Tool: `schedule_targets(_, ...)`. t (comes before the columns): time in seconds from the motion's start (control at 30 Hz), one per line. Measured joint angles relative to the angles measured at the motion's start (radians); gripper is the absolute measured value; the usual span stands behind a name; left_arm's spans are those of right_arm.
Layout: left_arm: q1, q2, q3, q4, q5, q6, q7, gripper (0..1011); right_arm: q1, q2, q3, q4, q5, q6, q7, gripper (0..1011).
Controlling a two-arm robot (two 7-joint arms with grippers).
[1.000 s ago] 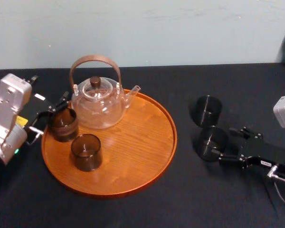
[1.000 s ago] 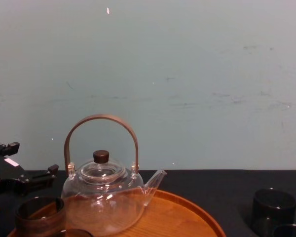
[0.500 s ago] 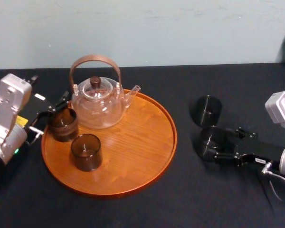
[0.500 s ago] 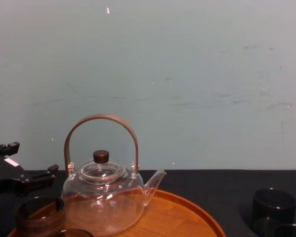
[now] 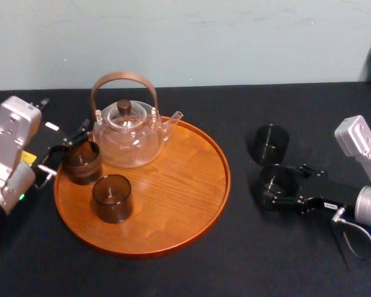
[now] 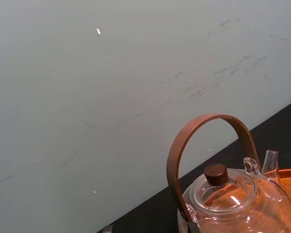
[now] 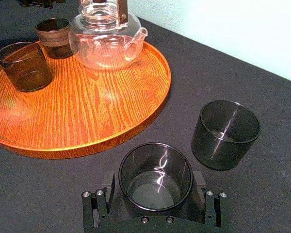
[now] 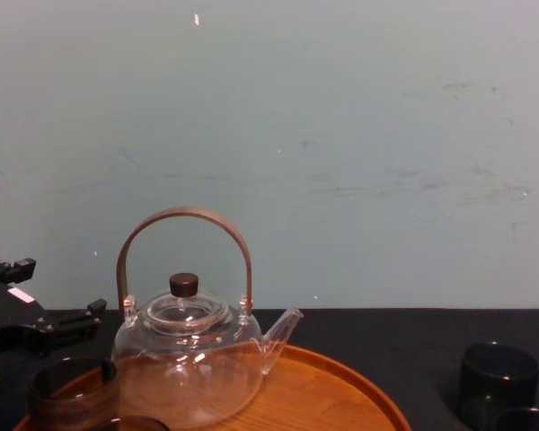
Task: Pick up the glass from the table and place it on the tray.
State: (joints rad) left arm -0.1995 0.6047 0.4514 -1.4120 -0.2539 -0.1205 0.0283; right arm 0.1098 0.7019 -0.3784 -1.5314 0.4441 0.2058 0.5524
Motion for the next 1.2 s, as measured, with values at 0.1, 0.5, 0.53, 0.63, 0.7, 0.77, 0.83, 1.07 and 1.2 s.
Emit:
schedule_targets(0.1,0.0,0.0,0.0,0.0,0.0,0.0,0.0,1001,0.008,-0.005,-0.006,0.007,-0.002,0.003,-0.001,1002)
schedule_targets(0.5,0.0,0.0,0.0,0.0,0.0,0.0,0.0,1001,0.027,-0.021,-0.024,0.026,-0.028,0.013,-0.026,1002)
schedule_targets(0.53,0.0,0.0,0.0,0.0,0.0,0.0,0.0,1001,0.027,-0.021,-0.024,0.026,-0.028,0.013,-0.026,1002)
schedule_targets(0.63,0.0,0.0,0.0,0.0,0.0,0.0,0.0,1001,0.027,-0.02,-0.023,0.026,-0.027,0.013,-0.025,1002)
schedule_targets(0.7,0.0,0.0,0.0,0.0,0.0,0.0,0.0,1001,0.026,-0.02,-0.023,0.026,-0.026,0.013,-0.025,1002)
schedule_targets(0.77,0.0,0.0,0.0,0.0,0.0,0.0,0.0,1001,0.026,-0.02,-0.023,0.026,-0.026,0.013,-0.025,1002)
schedule_targets(0.83,0.0,0.0,0.0,0.0,0.0,0.0,0.0,1001,0.026,-0.02,-0.023,0.026,-0.025,0.013,-0.024,1002)
schedule_targets(1.07,0.0,0.0,0.0,0.0,0.0,0.0,0.0,1001,0.025,-0.019,-0.022,0.026,-0.023,0.013,-0.023,902)
schedule_targets(1.2,0.0,0.0,0.0,0.0,0.0,0.0,0.0,1001,0.025,-0.019,-0.022,0.025,-0.023,0.013,-0.023,902)
